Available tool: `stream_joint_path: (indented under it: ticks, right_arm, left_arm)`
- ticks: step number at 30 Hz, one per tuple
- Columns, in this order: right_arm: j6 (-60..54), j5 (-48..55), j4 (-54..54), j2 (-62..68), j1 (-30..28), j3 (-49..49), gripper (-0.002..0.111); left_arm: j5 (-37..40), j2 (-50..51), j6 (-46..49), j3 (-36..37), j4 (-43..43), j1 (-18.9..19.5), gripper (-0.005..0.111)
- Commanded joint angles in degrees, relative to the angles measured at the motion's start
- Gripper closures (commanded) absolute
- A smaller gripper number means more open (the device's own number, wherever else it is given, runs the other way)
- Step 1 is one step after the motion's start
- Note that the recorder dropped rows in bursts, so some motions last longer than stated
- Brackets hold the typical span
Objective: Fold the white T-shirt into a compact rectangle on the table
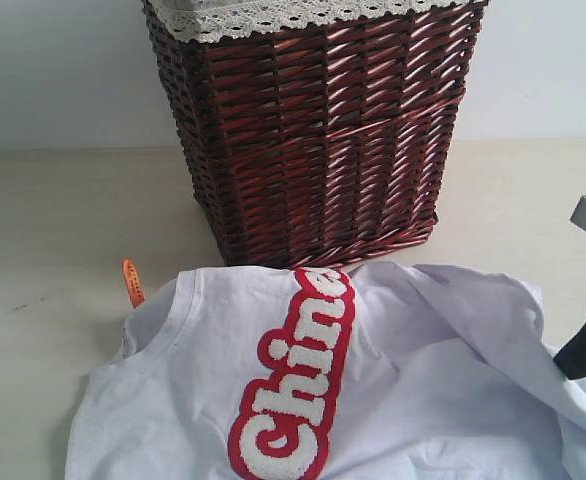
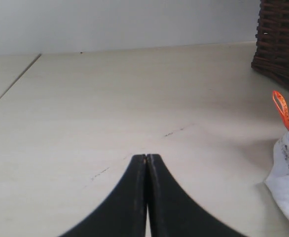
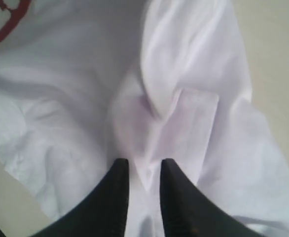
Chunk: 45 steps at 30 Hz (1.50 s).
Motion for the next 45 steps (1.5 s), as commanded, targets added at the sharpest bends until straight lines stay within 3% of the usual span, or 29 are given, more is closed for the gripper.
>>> stream_joint_path:
  ticks: [1,9,16,25,39,42,45]
  right_arm:
    - [1.6,1.0,-1.9,0.5,0.0,-0.3,0.085]
    - [-2.7,-11.1,-1.5,1.4,0.0,-0.2,0.085]
    - [-5.8,-8.5,-0.6,7.4,0.0,-0.2,0.085]
    - [-13.3,-5.5,9.8,8.6,0.0,-0.3,0.085]
    - [-12.5,-6.9,8.4,8.5,0.0,-0.3,0.085]
    - [-12.5,-6.9,8.4,8.5,0.0,-0.3,0.09]
    - [-12.5,-6.9,8.4,8.5,0.0,-0.3,0.101]
  left_arm:
    - [-0.4,-0.3,0.0,0.0,-0.2,0.0,0.107]
    - [-0.4,-0.3,0.0,0.0,-0.2,0.0,0.107]
    - [-0.4,-0.3,0.0,0.0,-0.2,0.0,0.107]
    - [-0.4,-0.3,0.0,0.0,-0.2,0.0,0.107]
    - [-0.4,-0.3,0.0,0.0,-0.2,0.0,0.107]
    - [-0.4,-0.3,0.0,0.0,-0.2,0.0,0.107]
    - [-0.4,-0.3,0.0,0.0,-0.2,0.0,0.107]
